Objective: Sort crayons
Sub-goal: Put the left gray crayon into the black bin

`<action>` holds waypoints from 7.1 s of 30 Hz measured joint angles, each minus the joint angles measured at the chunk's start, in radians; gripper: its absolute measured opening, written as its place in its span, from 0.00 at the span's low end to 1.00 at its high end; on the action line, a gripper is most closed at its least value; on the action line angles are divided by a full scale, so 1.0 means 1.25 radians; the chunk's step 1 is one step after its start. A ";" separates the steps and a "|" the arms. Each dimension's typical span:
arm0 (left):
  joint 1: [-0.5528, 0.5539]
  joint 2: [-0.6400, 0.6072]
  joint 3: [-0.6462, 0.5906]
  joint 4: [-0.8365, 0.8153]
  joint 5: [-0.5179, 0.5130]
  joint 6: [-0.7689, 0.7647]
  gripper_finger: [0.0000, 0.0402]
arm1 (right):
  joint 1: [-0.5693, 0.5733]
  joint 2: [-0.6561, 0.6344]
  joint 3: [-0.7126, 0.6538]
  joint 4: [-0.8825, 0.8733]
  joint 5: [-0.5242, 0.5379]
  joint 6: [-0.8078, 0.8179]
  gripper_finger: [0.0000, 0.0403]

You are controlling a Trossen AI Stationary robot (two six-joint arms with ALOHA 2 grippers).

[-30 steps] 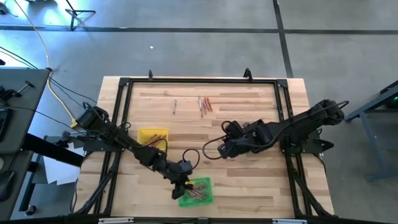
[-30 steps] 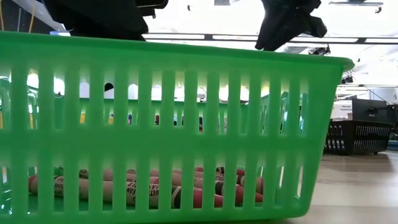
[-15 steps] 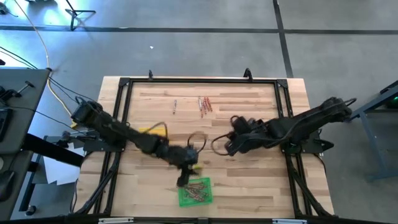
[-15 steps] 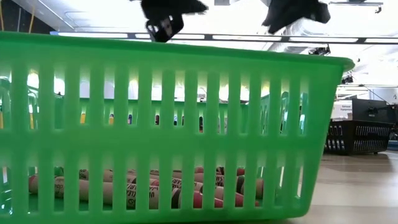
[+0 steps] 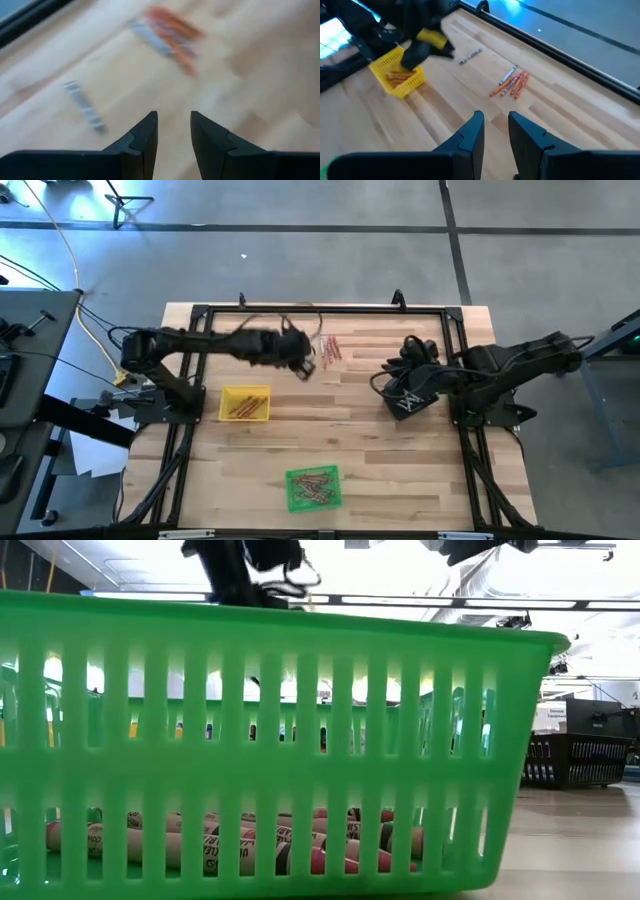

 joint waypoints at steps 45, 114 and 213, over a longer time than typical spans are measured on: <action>0.340 0.233 0.000 -0.054 0.222 0.265 0.25 | -0.476 0.229 0.000 0.229 -0.326 -0.254 0.21; 0.182 -0.102 0.000 0.516 0.251 0.231 0.00 | -0.652 0.069 -0.374 0.848 -0.745 -0.347 0.21; 0.163 -0.018 0.000 0.675 0.300 0.141 0.21 | -0.459 0.008 -0.289 -0.127 -0.609 -0.201 0.00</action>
